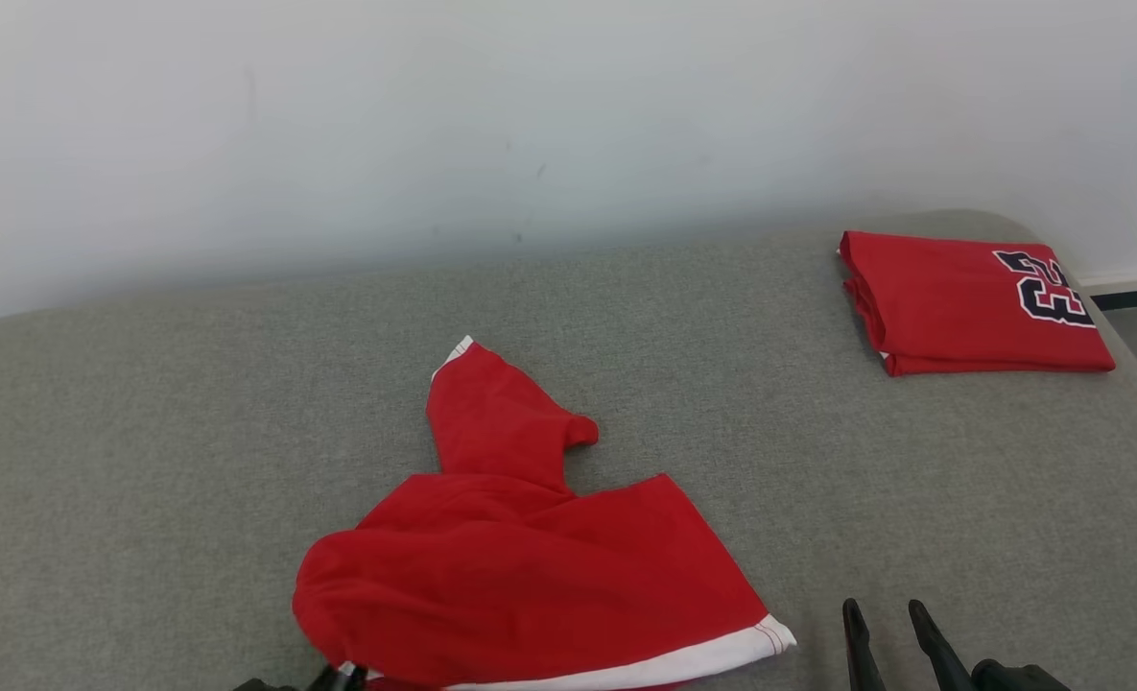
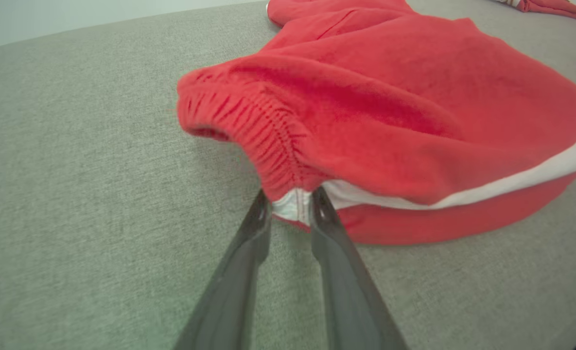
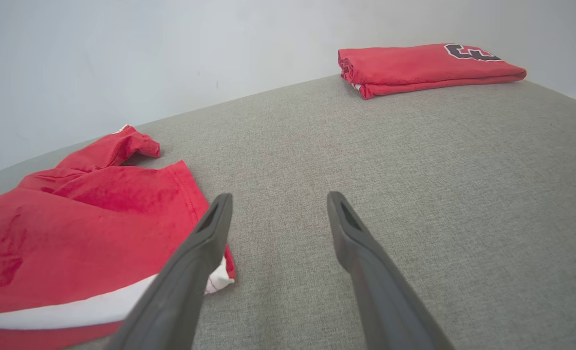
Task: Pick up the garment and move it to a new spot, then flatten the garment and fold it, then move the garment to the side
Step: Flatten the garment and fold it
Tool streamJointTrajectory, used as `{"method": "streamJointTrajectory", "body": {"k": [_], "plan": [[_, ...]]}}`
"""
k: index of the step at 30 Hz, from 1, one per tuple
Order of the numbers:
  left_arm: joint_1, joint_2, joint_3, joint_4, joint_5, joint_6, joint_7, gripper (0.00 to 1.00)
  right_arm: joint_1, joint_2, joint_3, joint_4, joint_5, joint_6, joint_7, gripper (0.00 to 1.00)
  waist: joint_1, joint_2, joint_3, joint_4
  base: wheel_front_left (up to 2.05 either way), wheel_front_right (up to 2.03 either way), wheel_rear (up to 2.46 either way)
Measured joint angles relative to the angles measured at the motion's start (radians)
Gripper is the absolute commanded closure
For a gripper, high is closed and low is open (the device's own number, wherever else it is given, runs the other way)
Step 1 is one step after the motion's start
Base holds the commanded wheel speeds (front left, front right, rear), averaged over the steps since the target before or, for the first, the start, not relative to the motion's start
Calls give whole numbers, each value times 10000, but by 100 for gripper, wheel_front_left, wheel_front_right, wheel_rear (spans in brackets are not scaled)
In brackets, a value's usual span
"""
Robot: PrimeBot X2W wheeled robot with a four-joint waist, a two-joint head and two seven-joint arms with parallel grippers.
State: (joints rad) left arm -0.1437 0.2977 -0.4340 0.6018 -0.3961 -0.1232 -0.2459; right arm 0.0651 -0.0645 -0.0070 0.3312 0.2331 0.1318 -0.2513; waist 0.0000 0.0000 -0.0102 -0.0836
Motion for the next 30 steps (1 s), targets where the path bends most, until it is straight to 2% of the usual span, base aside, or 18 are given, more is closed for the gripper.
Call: {"method": "streamJointTrajectory", "body": {"k": [6, 15, 25, 26, 27, 28, 29, 30], "plan": [[126, -44, -230, -46, -90, -12, -79, 100, 6, -104, 222, 27, -31, 0, 73, 0, 0, 0, -35, 247, 0, 0, 0], [652, -163, -140, -832, -268, 29, -132, 100, -24, -825, 1204, 405, 40, 0, 1160, 0, 0, 0, -129, 895, 0, 0, 0], [836, -322, -174, -1097, -295, 104, -136, 100, -289, -1070, 1889, 872, 230, 0, 1998, 0, 0, 0, -157, 1294, 0, 0, 0], [836, -339, -180, -1093, -309, 104, -136, 100, -307, -1074, 1935, 936, 253, 0, 2044, 7, 0, 0, -151, 1322, 0, 0, 0], [836, -353, -186, -1091, -332, 104, -136, 100, -329, -1078, 1958, 1034, 290, 0, 2092, 38, 0, 0, -147, 1349, 0, 0, 0], [835, -370, -188, -1087, -339, 104, -136, 100, -360, -1085, 1985, 1162, 322, 0, 2209, 76, 0, 0, -143, 1372, 0, 0, 0], [834, -385, -196, -1080, -341, 104, -138, 100, -412, -1131, 2084, 1312, 324, 0, 2316, 99, 0, 0, -137, 1394, 0, 0, 0], [831, -397, -196, -1057, -353, 104, -138, 100, -448, -1164, 2134, 1415, 330, 0, 2330, 99, 0, 0, -129, 1417, 0, 0, 0]]}}
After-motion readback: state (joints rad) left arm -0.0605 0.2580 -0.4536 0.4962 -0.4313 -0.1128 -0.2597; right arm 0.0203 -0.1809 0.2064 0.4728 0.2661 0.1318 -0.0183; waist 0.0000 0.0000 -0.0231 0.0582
